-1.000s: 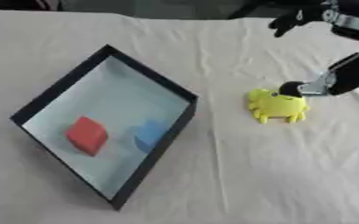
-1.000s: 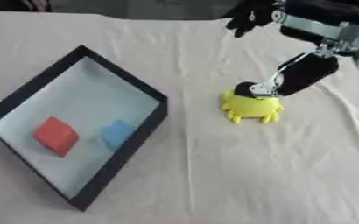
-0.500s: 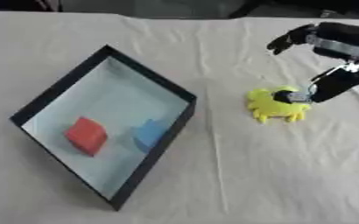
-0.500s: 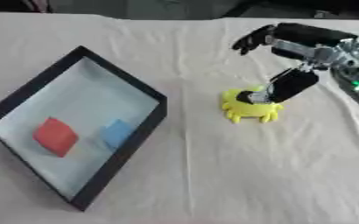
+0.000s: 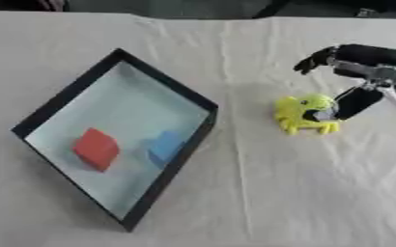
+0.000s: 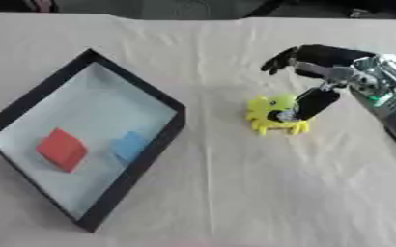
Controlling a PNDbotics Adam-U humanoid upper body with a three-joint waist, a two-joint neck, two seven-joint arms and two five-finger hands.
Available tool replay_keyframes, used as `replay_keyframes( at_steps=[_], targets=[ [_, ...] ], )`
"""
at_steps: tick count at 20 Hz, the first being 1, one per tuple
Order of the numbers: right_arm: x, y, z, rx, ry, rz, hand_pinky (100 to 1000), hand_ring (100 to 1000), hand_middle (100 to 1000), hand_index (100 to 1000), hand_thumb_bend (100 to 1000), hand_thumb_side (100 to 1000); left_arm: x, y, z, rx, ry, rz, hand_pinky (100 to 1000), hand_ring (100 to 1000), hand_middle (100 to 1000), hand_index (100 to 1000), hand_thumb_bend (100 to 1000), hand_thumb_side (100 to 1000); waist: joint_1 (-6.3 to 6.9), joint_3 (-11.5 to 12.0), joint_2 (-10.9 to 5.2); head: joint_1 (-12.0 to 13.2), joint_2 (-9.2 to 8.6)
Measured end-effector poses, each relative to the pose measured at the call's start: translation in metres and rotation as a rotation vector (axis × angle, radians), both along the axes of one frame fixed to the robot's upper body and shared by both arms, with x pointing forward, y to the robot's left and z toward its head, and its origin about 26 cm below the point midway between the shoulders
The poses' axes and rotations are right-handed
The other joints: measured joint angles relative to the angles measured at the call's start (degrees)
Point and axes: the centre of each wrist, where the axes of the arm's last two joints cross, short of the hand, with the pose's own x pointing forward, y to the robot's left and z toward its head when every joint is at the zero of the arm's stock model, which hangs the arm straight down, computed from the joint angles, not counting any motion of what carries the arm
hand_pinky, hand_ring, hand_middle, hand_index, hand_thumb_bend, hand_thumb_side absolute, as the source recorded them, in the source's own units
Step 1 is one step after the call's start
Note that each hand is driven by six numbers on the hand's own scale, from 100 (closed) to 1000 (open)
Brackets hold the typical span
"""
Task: Pick up objects on the table and place them in the box.
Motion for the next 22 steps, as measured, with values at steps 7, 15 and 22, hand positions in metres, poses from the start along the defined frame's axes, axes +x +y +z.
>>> replay_keyframes(
  at_steps=[7,15,22],
  targets=[
    [0.010,-0.008,-0.007,-0.074,0.004,-0.027,911,891,802,906,469,361,0.000,0.000,0.000,-0.001,0.001,-0.001,823,586,801,778,408,662,-0.01,0.19,0.27,-0.02,0.00],
    [0.017,-0.012,-0.017,-0.150,0.034,-0.023,913,893,806,904,480,382,0.000,0.000,0.000,-0.001,0.001,-0.001,824,586,801,778,409,663,-0.07,0.39,0.50,-0.04,0.00],
    [0.025,-0.010,-0.020,-0.238,0.052,-0.008,907,876,795,899,480,396,0.001,-0.001,0.000,-0.001,0.000,-0.004,824,586,800,777,408,662,-0.03,0.71,0.66,-0.28,0.00]
  ],
)
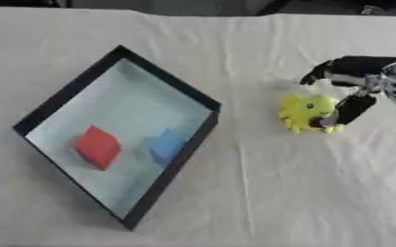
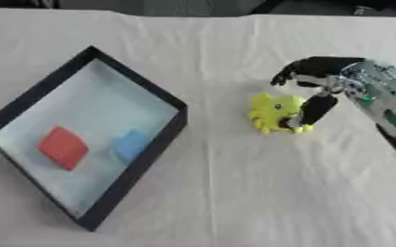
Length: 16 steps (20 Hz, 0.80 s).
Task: Pick up objects on the table and place them in the box.
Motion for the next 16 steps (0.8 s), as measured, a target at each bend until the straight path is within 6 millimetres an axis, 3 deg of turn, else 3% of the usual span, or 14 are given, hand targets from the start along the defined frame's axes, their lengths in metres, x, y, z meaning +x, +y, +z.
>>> replay_keyframes(
  at_steps=[2,7,11,16],
  targets=[
    [0.0026,0.0002,-0.0019,-0.025,0.006,-0.002,898,852,759,881,468,383,0.0001,-0.0001,0.0001,0.000,-0.001,0.000,824,586,800,777,407,663,0.00,0.03,0.05,-0.03,0.00],
    [0.0045,0.0014,-0.0045,-0.021,-0.016,-0.014,861,773,548,716,438,283,0.0005,-0.0003,0.0007,0.000,-0.003,-0.002,824,585,800,777,406,665,-0.03,0.03,0.20,-0.03,0.00],
    [0.0019,0.0032,-0.0058,0.028,-0.046,-0.036,836,723,492,656,410,166,0.0005,-0.0004,0.0006,0.000,-0.003,-0.003,824,585,800,777,405,665,-0.04,0.01,0.25,-0.01,0.00],
    [-0.0024,0.0065,-0.0070,0.095,-0.050,-0.050,829,695,481,645,420,230,0.0005,-0.0004,0.0006,0.000,-0.003,-0.003,824,585,800,777,404,665,-0.01,-0.10,0.25,0.01,0.00]
  ],
)
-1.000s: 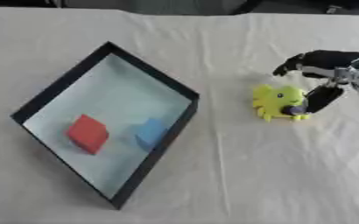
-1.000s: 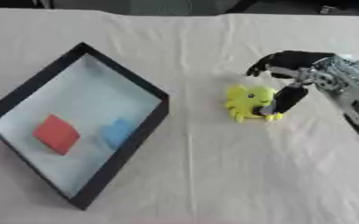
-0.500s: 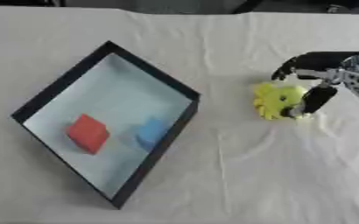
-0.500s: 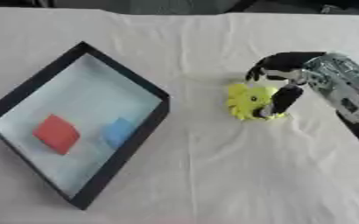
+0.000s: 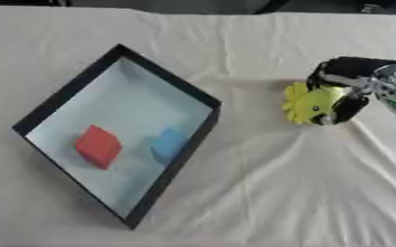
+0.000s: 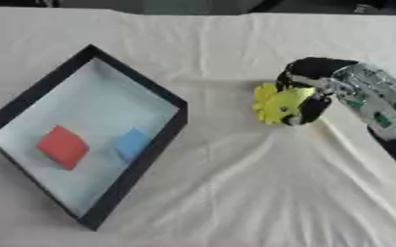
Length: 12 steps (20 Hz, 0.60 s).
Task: Pick up objects on the table and place them in the box.
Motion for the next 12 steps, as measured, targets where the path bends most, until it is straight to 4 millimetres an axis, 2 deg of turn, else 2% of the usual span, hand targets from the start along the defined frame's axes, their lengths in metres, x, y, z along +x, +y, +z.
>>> replay_keyframes(
  at_steps=[5,12],
  targets=[
    [-0.010,0.002,0.007,0.068,0.013,0.009,823,682,478,647,428,259,0.000,0.000,0.000,0.000,0.000,0.000,824,586,800,776,405,664,-0.02,-0.08,0.00,0.06,0.00],
    [-0.028,0.004,0.048,0.160,-0.065,0.033,823,663,459,631,430,244,0.000,0.000,0.000,0.000,0.000,0.001,824,586,800,776,405,664,-0.21,-0.42,-0.30,0.35,0.00]
  ],
)
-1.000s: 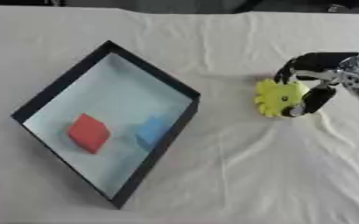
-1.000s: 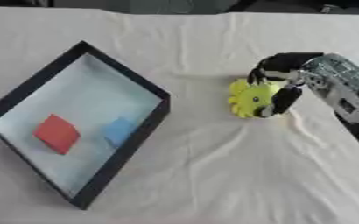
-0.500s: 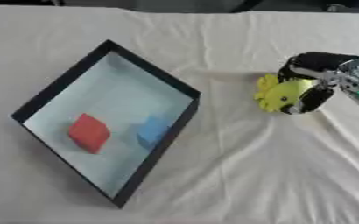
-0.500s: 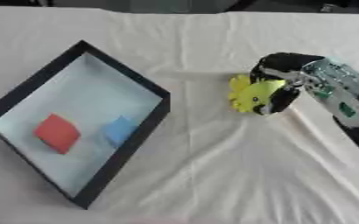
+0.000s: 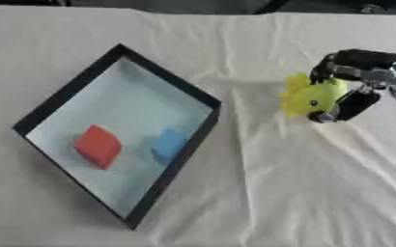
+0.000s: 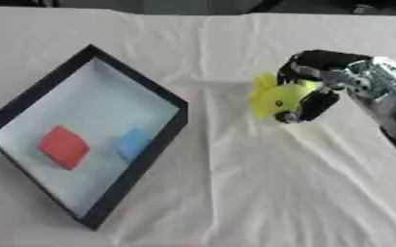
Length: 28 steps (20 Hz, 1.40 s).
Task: Pick up objects on the table and place them in the box.
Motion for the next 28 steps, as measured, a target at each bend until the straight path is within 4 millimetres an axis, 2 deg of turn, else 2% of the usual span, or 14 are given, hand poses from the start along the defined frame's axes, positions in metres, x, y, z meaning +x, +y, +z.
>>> replay_keyframes(
  at_steps=[5,10,19,20,21,28],
  targets=[
    [-0.012,0.005,0.025,0.042,-0.061,0.033,822,650,445,619,429,229,0.000,0.000,0.000,0.000,0.000,0.000,824,586,799,776,403,663,-0.19,-0.05,-0.27,0.03,0.00],
    [-0.020,0.019,0.053,0.092,-0.140,0.089,824,646,456,624,428,217,0.000,0.000,0.000,0.000,0.000,0.001,824,587,799,776,403,663,-0.16,-0.11,-0.35,0.04,0.00],
    [-0.036,0.057,0.112,0.167,-0.331,0.228,828,642,455,629,425,191,0.000,0.000,0.000,0.001,0.001,0.002,824,588,800,776,406,661,-0.38,-0.22,-0.83,0.24,0.00],
    [-0.037,0.062,0.117,0.179,-0.346,0.247,829,643,456,629,384,282,0.000,0.000,0.000,0.001,0.001,0.002,824,588,800,776,395,673,-0.51,-0.22,-0.90,0.25,0.00],
    [-0.038,0.066,0.121,0.189,-0.359,0.264,829,643,456,629,424,191,0.000,0.001,0.000,0.001,0.002,0.002,824,588,800,776,407,661,-0.62,-0.22,-0.97,0.26,0.00],
    [-0.045,0.097,0.145,0.220,-0.399,0.389,832,644,458,630,423,188,-0.001,0.001,-0.001,0.001,0.007,0.007,824,588,800,776,408,662,-1.04,0.04,-1.25,0.25,0.00]
  ],
)
